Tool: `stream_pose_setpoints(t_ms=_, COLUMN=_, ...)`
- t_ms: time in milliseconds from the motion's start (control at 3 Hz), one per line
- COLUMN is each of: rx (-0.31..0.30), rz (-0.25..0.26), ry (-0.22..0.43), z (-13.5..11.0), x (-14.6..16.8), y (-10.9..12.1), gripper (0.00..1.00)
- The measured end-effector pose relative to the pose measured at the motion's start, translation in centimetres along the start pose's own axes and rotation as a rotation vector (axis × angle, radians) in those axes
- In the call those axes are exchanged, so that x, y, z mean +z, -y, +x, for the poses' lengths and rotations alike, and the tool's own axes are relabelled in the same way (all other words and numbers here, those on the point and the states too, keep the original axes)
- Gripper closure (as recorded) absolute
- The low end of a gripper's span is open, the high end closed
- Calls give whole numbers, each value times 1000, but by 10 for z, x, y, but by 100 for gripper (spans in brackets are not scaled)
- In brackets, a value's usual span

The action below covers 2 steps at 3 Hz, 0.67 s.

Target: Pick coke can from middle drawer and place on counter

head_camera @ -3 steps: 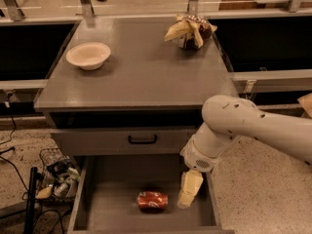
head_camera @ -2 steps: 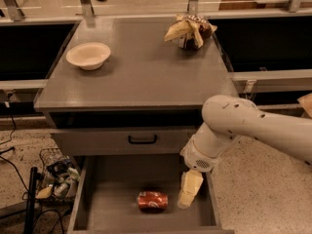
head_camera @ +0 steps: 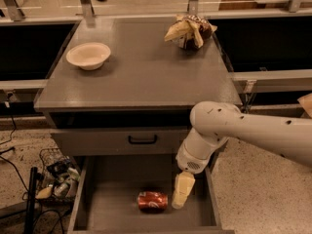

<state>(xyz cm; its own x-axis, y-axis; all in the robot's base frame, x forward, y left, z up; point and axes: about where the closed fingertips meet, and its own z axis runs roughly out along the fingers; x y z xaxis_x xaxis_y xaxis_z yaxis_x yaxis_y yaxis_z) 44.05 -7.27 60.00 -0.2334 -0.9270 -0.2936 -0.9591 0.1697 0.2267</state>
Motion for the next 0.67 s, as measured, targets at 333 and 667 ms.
stream_pose_setpoints(t_ms=333, rx=0, rz=-1, ry=-1, z=0, x=1, y=0, gripper=0)
stream_pose_setpoints(t_ms=667, rx=14, rz=32, ry=-39, z=-1, x=5, y=0, gripper=0)
